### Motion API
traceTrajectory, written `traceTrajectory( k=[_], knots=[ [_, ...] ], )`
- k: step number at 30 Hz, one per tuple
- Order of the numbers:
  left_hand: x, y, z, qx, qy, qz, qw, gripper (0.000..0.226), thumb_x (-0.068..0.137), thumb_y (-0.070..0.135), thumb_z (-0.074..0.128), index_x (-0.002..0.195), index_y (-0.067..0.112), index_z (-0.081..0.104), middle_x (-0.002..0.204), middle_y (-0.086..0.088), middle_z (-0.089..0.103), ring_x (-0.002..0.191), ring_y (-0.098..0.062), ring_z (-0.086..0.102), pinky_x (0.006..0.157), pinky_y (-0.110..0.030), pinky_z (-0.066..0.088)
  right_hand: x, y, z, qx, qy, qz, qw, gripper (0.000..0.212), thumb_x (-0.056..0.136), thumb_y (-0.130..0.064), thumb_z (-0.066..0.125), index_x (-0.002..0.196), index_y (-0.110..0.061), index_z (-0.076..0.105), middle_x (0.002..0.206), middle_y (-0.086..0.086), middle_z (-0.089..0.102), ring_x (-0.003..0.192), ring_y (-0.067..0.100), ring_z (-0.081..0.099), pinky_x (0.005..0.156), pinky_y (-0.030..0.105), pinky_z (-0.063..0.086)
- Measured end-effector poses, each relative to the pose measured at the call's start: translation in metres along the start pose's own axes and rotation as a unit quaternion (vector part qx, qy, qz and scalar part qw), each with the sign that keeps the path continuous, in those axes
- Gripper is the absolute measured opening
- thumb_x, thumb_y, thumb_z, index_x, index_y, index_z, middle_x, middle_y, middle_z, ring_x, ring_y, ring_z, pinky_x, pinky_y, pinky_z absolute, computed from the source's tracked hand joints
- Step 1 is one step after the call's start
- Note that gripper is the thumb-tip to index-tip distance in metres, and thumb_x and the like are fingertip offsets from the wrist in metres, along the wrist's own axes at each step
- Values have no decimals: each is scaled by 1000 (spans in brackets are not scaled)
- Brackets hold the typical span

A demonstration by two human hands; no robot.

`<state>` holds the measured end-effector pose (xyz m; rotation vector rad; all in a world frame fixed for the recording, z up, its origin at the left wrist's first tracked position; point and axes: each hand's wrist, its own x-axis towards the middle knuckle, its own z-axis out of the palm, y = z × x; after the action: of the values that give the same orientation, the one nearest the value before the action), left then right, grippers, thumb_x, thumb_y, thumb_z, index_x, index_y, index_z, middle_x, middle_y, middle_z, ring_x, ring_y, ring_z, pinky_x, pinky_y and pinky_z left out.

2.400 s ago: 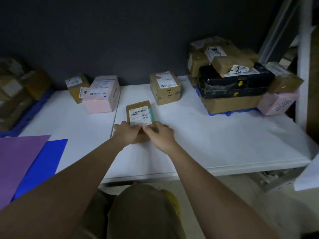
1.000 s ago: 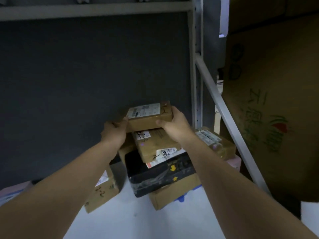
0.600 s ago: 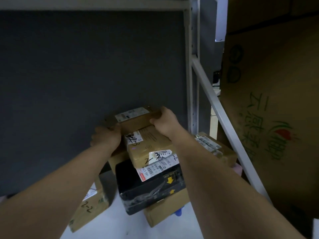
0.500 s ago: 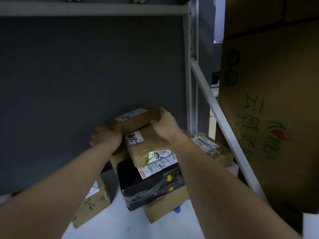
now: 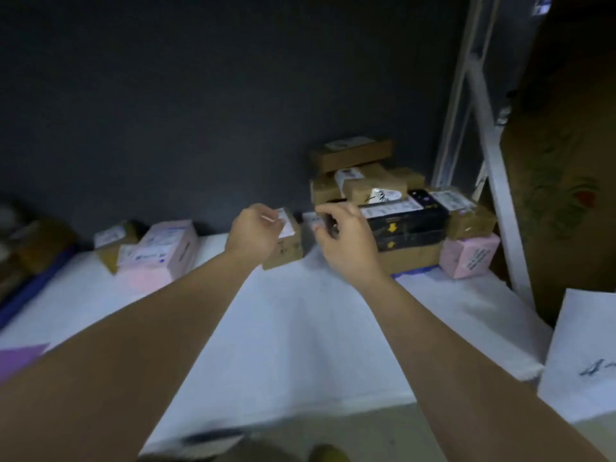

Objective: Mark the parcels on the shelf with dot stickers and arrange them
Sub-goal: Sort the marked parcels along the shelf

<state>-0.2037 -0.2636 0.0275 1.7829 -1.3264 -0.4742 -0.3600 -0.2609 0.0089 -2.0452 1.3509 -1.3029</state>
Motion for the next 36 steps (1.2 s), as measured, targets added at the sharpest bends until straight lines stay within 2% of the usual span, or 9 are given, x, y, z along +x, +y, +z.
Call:
traceTrajectory(
  k=[4, 6, 8, 11, 15, 19, 25, 31, 36],
  knots=[
    [-21, -50, -31, -9, -12, -58, 998, 13, 86, 14, 63, 73, 18, 63, 85, -10, 70, 80, -31, 65, 73, -36, 56, -31, -16, 35, 18, -58, 44, 997, 31, 90, -16, 63, 121, -13, 63, 125, 6, 52, 113, 21, 53, 91, 23, 41],
    [-21, -69, -36, 25, -9, -59, 998, 7, 87, 16, 63, 81, 15, 63, 87, -4, 66, 75, -24, 59, 61, -24, 47, -33, -12, 55, 10, -82, 86, 993, 35, 90, -20, 63, 124, -16, 61, 128, 5, 50, 114, 23, 54, 90, 22, 41],
    [-16, -87, -36, 45, -6, -55, 997, 4, 88, 18, 63, 89, 14, 64, 91, -2, 64, 80, -21, 58, 65, -23, 47, -28, -3, 79, 15, -96, 127, 987, 41, 88, -26, 65, 128, -18, 56, 131, 7, 47, 117, 26, 51, 94, 29, 44],
    [1, -110, -27, 49, -17, -58, 997, 8, 87, 18, 63, 93, 14, 64, 99, -4, 67, 93, -24, 62, 78, -32, 51, -17, 15, 116, 10, -116, 189, 975, 69, 83, -37, 70, 142, -20, 37, 141, 9, 32, 130, 31, 34, 101, 37, 39],
    [29, -136, -9, 62, -35, -66, 995, 17, 88, 22, 63, 102, 12, 63, 104, -2, 64, 95, -22, 61, 72, -27, 47, 8, 41, 160, 14, -92, 233, 968, 113, 70, -43, 80, 149, -25, 2, 149, 10, 10, 138, 31, 10, 111, 42, 30],
    [55, -155, 1, 68, -41, -66, 995, 20, 89, 23, 62, 107, 15, 62, 109, -2, 62, 97, -21, 60, 71, -26, 45, 40, 62, 189, -63, -71, 229, 969, 131, 61, -56, 82, 150, -24, -9, 155, 15, 1, 142, 36, 3, 116, 47, 19],
    [64, -170, 7, 25, -53, -68, 996, 18, 90, 18, 60, 107, 16, 63, 112, -3, 62, 103, -22, 60, 73, -24, 43, 59, 64, 210, -115, -22, 209, 971, 115, 68, -48, 78, 150, -22, 1, 149, 16, 13, 133, 34, 25, 102, 38, 37],
    [34, -152, -6, -11, -42, -73, 996, 23, 92, 17, 57, 115, 16, 58, 122, -6, 57, 107, -23, 58, 79, -25, 43, -1, 50, 171, -39, -33, 188, 981, 110, 61, -30, 83, 145, -22, 13, 144, 10, 15, 131, 31, 23, 100, 35, 38],
    [-14, -108, -17, -16, -85, -82, 993, 55, 96, 46, 45, 143, 22, 35, 147, -7, 35, 128, -25, 44, 91, -27, 35, -75, 28, 98, 44, -28, 143, 988, 110, 54, -26, 83, 145, -28, 20, 144, 2, 20, 131, 25, 30, 100, 35, 41]
  ],
)
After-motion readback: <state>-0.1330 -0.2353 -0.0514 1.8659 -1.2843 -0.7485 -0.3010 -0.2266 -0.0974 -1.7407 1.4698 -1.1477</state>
